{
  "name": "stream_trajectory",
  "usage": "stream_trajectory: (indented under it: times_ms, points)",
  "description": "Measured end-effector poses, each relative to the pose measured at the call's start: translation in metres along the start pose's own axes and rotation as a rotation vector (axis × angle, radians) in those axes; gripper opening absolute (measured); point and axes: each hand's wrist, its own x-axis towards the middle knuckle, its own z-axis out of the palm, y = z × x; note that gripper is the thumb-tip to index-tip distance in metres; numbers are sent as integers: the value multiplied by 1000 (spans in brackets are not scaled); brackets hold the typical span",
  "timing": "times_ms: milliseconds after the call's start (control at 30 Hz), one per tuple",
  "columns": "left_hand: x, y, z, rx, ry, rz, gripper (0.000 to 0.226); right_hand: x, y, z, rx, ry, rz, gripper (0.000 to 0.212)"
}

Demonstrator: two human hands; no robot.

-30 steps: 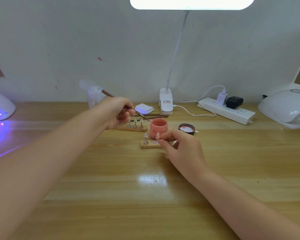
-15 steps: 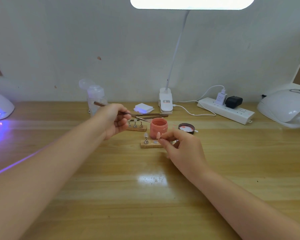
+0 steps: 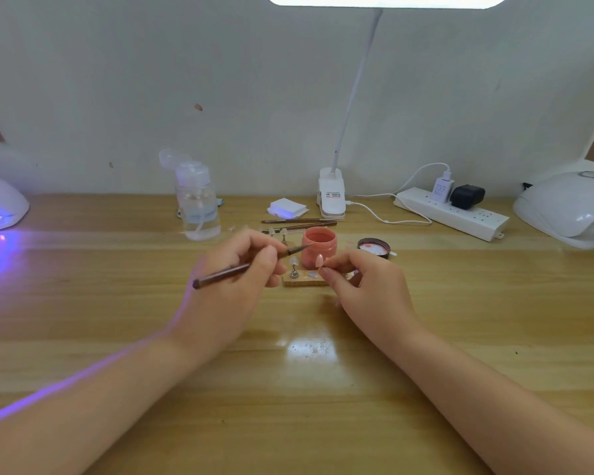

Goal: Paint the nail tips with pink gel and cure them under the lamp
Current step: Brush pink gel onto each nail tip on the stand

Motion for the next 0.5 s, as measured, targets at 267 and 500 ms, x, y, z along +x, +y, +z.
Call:
stream_trajectory:
  times_ms: [267,500]
  points:
    - [-15,-1,0,159,-104,198,18,0,1,0,-16,18,-15,2]
    - [-17,-4,-1,180,-145,191,12,1,0,0,-19,19,-25,2]
